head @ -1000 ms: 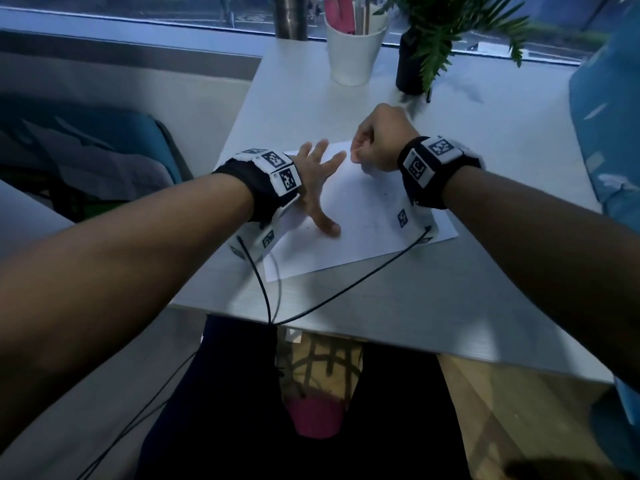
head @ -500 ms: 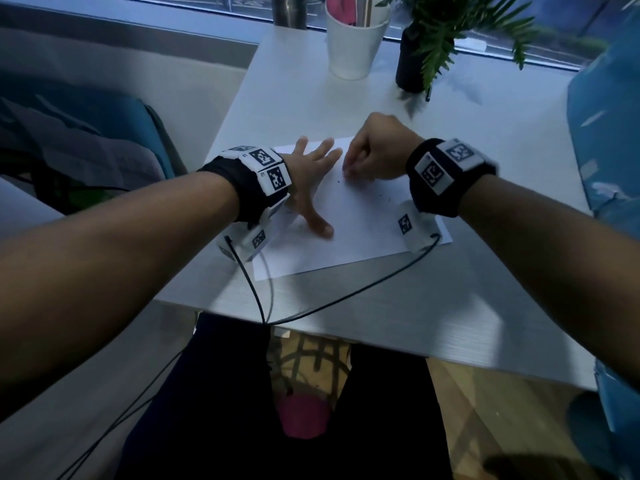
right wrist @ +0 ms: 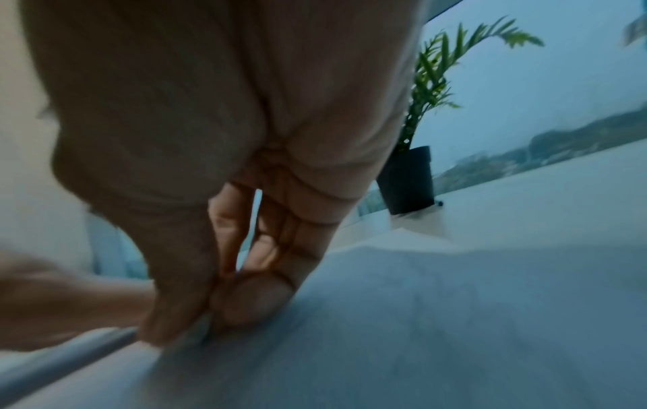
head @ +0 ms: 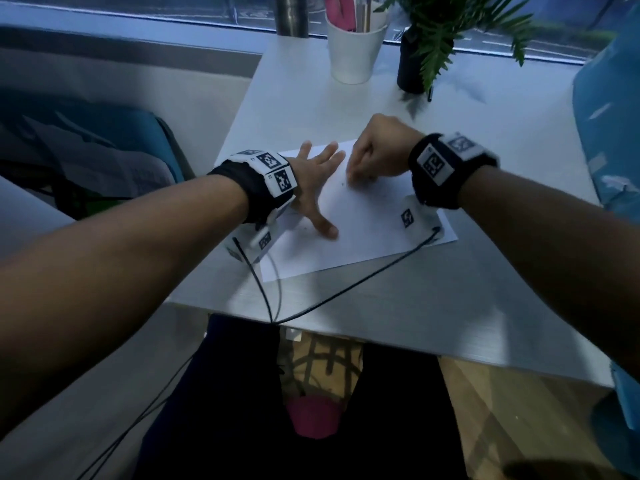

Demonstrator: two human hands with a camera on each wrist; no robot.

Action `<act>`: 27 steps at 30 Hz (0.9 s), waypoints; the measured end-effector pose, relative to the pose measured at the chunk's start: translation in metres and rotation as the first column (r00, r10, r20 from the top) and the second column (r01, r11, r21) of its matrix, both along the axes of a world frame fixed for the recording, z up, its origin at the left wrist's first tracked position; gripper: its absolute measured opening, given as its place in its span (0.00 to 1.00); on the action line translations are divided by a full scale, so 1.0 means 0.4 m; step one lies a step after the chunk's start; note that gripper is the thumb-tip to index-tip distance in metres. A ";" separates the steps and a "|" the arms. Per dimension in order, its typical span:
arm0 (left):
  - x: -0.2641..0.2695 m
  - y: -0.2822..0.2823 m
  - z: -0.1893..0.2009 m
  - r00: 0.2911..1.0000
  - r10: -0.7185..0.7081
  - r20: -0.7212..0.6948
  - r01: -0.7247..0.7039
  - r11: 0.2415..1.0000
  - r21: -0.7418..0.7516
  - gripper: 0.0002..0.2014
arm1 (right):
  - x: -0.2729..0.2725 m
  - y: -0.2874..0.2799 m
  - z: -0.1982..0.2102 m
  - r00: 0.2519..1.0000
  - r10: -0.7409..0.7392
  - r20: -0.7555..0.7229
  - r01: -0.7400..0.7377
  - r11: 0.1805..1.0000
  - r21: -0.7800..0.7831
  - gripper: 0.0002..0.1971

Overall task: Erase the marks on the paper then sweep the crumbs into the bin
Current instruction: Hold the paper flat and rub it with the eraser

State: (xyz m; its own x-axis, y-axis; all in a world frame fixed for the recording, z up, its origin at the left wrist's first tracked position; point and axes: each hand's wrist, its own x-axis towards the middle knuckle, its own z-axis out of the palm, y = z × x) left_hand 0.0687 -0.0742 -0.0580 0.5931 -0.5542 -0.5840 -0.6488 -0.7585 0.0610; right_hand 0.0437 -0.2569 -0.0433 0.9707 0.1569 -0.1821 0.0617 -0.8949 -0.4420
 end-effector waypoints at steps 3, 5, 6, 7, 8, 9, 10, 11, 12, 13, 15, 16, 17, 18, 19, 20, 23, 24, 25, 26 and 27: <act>-0.012 -0.002 0.014 1.000 0.013 0.009 -0.013 1.000 0.026 0.74 | 0.045 -0.025 -0.008 0.975 -0.215 0.059 0.208 0.972 0.110 0.04; -0.013 -0.006 0.016 1.000 0.020 0.005 -0.020 0.999 0.028 0.73 | 0.036 -0.011 -0.021 0.965 -0.242 0.104 0.232 0.968 0.097 0.03; -0.012 -0.005 0.015 1.000 0.022 0.000 -0.022 0.999 0.029 0.74 | 0.020 0.001 -0.025 0.971 -0.215 0.106 0.206 0.975 0.083 0.03; -0.011 -0.004 0.015 1.000 0.023 -0.002 -0.023 0.999 0.028 0.74 | 0.003 0.013 -0.023 0.983 -0.165 0.076 0.160 0.985 0.064 0.05; -0.011 -0.002 0.014 1.000 0.022 -0.001 -0.022 0.999 0.024 0.74 | -0.013 0.023 -0.020 0.994 -0.104 0.024 0.102 0.994 0.045 0.06; -0.010 -0.002 0.015 1.000 0.019 0.000 -0.019 1.000 0.021 0.74 | -0.021 0.028 -0.012 0.998 -0.061 -0.025 0.062 0.998 0.025 0.06; -0.011 -0.004 0.015 1.000 0.018 -0.003 -0.018 1.000 0.023 0.74 | -0.022 0.027 -0.007 0.997 -0.053 -0.049 0.054 0.998 0.021 0.05; -0.013 -0.006 0.016 1.000 0.021 -0.002 -0.021 0.999 0.027 0.74 | -0.014 0.021 -0.003 0.995 -0.086 -0.049 0.088 0.995 0.037 0.04; -0.013 -0.008 0.016 1.000 0.027 0.002 -0.027 0.999 0.031 0.74 | 0.001 0.012 -0.001 0.988 -0.150 -0.032 0.152 0.987 0.058 0.05; -0.013 -0.009 0.016 0.999 0.036 0.007 -0.036 0.999 0.038 0.74 | 0.018 0.006 -0.004 0.972 -0.235 -0.005 0.234 0.969 0.075 0.06; -0.014 -0.012 0.016 0.999 0.044 0.015 -0.045 0.997 0.056 0.74 | 0.037 0.013 -0.012 0.924 -0.370 0.091 0.363 0.928 0.084 0.09; -0.014 -0.014 0.017 0.999 0.044 0.023 -0.045 0.997 0.059 0.74 | 0.039 0.026 -0.024 0.908 -0.399 0.130 0.391 0.917 0.082 0.09; -0.016 -0.015 0.018 0.999 0.042 0.029 -0.043 0.998 0.054 0.74 | 0.033 0.048 -0.035 0.908 -0.392 0.150 0.386 0.920 0.069 0.08; -0.019 -0.016 0.020 0.999 0.039 0.029 -0.041 0.998 0.041 0.73 | 0.019 0.074 -0.043 0.928 -0.346 0.139 0.343 0.938 0.049 0.06; -0.021 -0.017 0.024 0.999 0.039 0.024 -0.040 0.999 0.026 0.73 | 0.004 0.097 -0.047 0.954 -0.281 0.108 0.278 0.960 0.041 0.05; -0.023 -0.017 0.027 0.999 0.042 0.019 -0.042 0.999 0.014 0.72 | -0.007 0.104 -0.049 0.970 -0.230 0.072 0.227 0.973 0.051 0.05; -0.023 -0.016 0.026 0.998 0.060 0.022 -0.061 0.998 0.028 0.73 | 0.016 0.057 -0.018 0.933 -0.357 0.039 0.353 0.932 0.081 0.08; -0.020 -0.016 0.023 0.997 0.069 0.032 -0.070 0.997 0.029 0.74 | 0.028 0.039 -0.011 0.902 -0.428 0.059 0.420 0.901 0.108 0.11; -0.019 -0.014 0.019 0.996 0.076 0.037 -0.077 0.997 0.022 0.75 | 0.036 0.034 -0.013 0.884 -0.459 0.092 0.450 0.887 0.102 0.13; -0.019 -0.013 0.017 0.996 0.078 0.038 -0.078 0.997 0.009 0.75 | 0.035 0.047 -0.024 0.890 -0.435 0.135 0.428 0.900 0.083 0.14; -0.018 -0.013 0.014 0.996 0.076 0.037 -0.075 0.997 -0.004 0.76 | 0.029 0.073 -0.034 0.916 -0.375 0.146 0.371 0.927 0.053 0.12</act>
State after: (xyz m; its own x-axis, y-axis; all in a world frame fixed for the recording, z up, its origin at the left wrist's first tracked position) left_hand 0.0614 -0.0793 -0.0524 0.6547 -0.5086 -0.5591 -0.5915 -0.8053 0.0399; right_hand 0.0552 -0.2276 -0.0570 0.9752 -0.2193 -0.0296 -0.2068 -0.8552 -0.4753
